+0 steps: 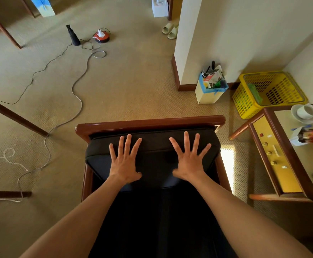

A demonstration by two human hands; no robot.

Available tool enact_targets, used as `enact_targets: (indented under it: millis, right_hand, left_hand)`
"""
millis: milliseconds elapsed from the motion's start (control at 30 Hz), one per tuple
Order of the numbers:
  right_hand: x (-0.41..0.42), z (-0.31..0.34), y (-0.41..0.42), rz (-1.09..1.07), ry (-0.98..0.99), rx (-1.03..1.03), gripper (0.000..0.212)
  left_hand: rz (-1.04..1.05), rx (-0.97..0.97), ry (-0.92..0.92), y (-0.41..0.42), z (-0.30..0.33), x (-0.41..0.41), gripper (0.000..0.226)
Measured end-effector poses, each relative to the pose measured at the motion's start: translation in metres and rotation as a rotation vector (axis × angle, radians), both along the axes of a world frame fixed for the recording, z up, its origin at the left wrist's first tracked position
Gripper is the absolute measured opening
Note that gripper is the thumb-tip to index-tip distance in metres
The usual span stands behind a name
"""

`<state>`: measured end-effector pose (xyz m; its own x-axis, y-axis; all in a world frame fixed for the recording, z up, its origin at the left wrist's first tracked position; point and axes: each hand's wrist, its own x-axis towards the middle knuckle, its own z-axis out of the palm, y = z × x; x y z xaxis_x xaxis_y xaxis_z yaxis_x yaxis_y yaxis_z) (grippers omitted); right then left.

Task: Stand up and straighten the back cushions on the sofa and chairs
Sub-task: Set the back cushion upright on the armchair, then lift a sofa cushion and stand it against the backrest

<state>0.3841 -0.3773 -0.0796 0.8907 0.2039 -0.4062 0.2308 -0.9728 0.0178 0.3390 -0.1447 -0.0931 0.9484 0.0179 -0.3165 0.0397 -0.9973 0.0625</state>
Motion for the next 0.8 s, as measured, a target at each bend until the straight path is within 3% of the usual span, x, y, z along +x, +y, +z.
enact_targets:
  millis: [200,333,533,800]
  right_hand:
    - [0.009,0.026,0.002,0.010,0.233,-0.034,0.117]
    - [0.016,0.077,0.011,-0.024,0.331,0.033,0.091]
    - [0.020,0.198,0.009,-0.033,0.137,0.242,0.068]
    - [-0.007,0.432,-0.042,-0.088,-0.331,0.377,0.055]
  left_hand:
    - [-0.022,-0.011,0.182,0.002,0.022,0.008,0.134]
    - [0.063,-0.092,0.282,-0.002,0.071,0.022,0.109]
    - [0.011,-0.224,0.068,-0.012,0.191,0.046,0.057]
    - [-0.087,-0.265,-0.344,-0.036,0.440,0.033,0.055]
